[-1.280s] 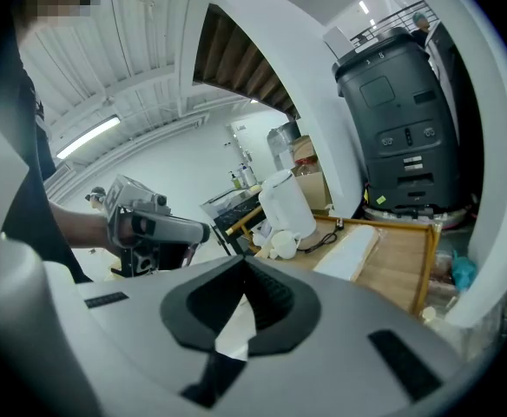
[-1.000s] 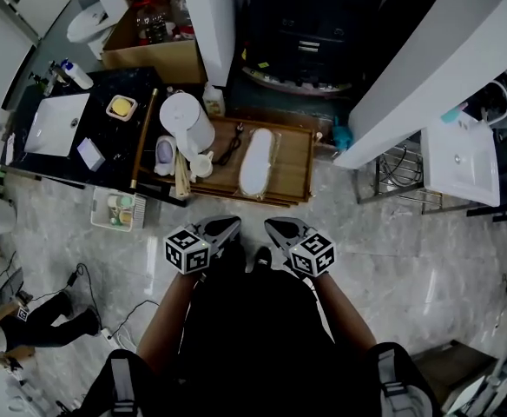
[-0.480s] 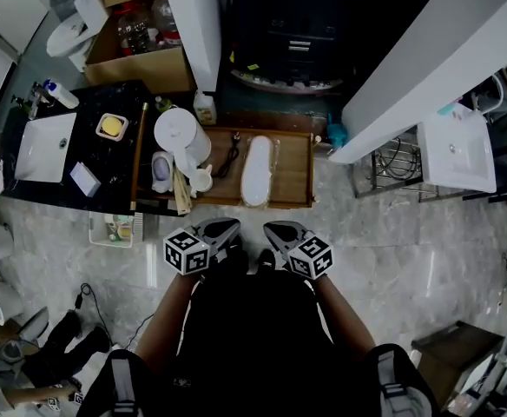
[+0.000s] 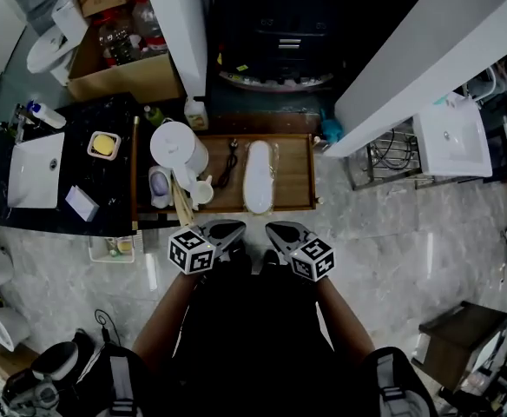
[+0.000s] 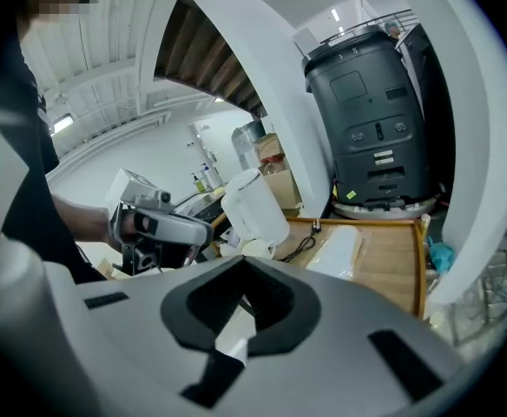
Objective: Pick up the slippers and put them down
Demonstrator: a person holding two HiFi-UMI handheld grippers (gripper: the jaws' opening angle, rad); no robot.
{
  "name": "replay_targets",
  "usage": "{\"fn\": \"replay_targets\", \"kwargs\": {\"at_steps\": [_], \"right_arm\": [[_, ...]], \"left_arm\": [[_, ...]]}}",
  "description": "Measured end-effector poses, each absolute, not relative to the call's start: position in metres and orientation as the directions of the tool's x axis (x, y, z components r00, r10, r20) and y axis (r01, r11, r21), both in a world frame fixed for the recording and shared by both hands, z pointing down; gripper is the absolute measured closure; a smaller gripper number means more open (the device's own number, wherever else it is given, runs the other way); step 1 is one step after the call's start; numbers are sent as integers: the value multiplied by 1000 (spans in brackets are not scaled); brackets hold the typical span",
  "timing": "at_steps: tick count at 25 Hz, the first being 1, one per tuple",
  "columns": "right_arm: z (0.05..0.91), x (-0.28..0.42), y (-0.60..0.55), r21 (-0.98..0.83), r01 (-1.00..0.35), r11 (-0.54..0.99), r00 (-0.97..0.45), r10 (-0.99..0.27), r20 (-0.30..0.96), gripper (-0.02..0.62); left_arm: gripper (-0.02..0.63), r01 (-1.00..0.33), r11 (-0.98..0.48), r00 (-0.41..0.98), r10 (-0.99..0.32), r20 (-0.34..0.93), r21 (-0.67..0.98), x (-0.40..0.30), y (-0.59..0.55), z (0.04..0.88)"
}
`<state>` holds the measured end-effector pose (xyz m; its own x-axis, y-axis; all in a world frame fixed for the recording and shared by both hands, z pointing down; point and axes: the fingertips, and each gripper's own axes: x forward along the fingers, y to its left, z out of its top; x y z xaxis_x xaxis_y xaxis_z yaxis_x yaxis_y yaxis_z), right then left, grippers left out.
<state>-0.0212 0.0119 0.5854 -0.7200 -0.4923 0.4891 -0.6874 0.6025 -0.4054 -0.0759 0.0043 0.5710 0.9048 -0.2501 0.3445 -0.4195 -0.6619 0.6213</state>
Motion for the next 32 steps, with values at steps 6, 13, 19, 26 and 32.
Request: {"fn": "replay_targets", "kwargs": {"at_steps": [6, 13, 19, 26, 32], "right_arm": [[585, -22, 7, -406, -715, 569, -696, -525, 490, 588], [593, -18, 8, -418, -712, 564, -698, -503, 510, 588], [597, -9, 2, -423, -693, 583, -713, -470, 520, 588], [610, 2, -6, -448, -684, 575, -722, -450, 525, 588], [623, 5, -13, -447, -684, 576, -720, -436, 541, 587]], "left_arm": [[594, -392, -672, 912, -195, 360, 629, -80, -4, 579], [594, -390, -657, 914, -193, 356, 645, -72, -11, 581], [594, -399, -643, 912, -207, 353, 653, -60, -12, 577], [594, -426, -615, 901, -225, 370, 664, -55, -19, 587], [594, -449, -598, 891, -238, 387, 664, -51, -25, 601]]}}
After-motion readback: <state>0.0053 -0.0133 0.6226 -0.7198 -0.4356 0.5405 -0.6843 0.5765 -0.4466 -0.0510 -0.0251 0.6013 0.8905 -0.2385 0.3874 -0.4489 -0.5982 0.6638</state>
